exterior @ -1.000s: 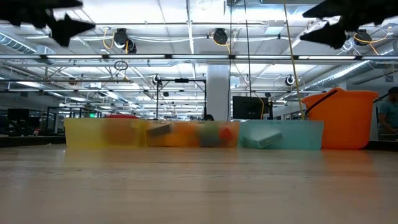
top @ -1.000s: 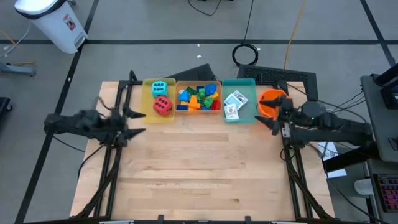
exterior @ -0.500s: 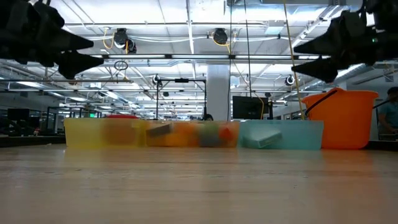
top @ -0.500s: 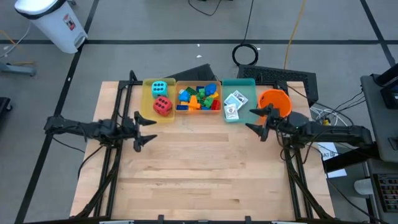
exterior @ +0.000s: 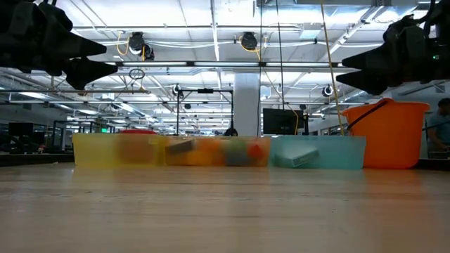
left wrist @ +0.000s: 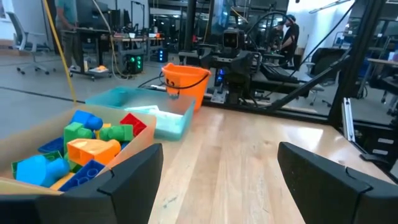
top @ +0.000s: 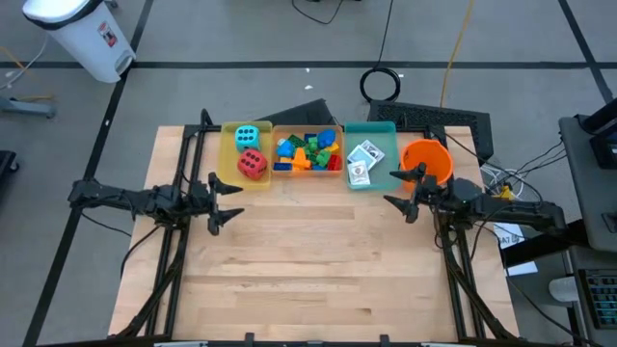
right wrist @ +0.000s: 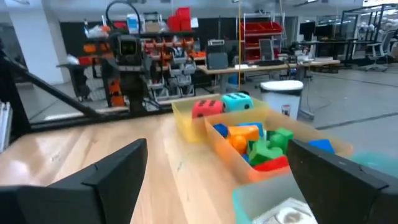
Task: Pick & Place Toys
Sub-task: Return to Home Position
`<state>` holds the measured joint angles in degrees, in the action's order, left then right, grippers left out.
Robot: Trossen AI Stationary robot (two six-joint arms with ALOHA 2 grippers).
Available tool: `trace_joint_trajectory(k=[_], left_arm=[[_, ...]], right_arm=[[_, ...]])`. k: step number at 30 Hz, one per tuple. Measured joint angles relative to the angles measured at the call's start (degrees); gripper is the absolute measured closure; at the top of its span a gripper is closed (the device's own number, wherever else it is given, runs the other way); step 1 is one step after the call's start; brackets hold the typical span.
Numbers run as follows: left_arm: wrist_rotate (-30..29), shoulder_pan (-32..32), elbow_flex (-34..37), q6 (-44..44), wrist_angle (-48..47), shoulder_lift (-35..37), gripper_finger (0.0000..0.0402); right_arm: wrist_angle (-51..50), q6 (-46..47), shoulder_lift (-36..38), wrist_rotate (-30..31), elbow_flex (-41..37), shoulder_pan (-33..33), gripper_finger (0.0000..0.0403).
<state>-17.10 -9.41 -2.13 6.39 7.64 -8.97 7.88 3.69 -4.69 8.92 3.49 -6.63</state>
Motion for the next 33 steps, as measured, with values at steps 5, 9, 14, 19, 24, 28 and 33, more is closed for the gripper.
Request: trace_joint_trajectory(k=[5, 9, 14, 19, 24, 28, 33], left_arm=[[0.0, 0.0, 0.0, -0.16, -0.02, -0.02, 0.0077], [0.07, 0.0, 0.0, -0.2, -0.07, -0.02, 0.0078], [0.13, 0.0, 0.0, -0.2, -0.11, -0.02, 0.0078], [0.13, 0.0, 0.0, -0.2, -0.11, 0.0, 0.0078], [0.15, 0.0, 0.0, -0.2, -0.11, 0.0, 0.0078], [0.18, -0.02, 0.0, -0.2, -0.11, -0.02, 0.0078], [0.24, -0.04, 0.0, -0.17, -0.11, 0.0, 0.0078]], right_arm=[[-3.57, -1.45, 4.44, -0.09, -0.11, 0.0, 0.0046], [-1.87, -1.43, 2.59, -0.01, -0.11, 0.0, 0.0046], [-2.22, -1.43, 1.42, 0.01, -0.16, 0.0, 0.0046], [-2.27, -1.43, 1.25, -0.01, -0.17, 0.0, 0.0046], [-2.19, -1.43, 1.26, -0.01, -0.19, 0.0, 0.0046], [-2.17, -1.43, 1.27, -0.01, -0.22, 0.0, 0.0046], [-2.17, -1.43, 1.27, -0.02, -0.22, 0.0, 0.0046]])
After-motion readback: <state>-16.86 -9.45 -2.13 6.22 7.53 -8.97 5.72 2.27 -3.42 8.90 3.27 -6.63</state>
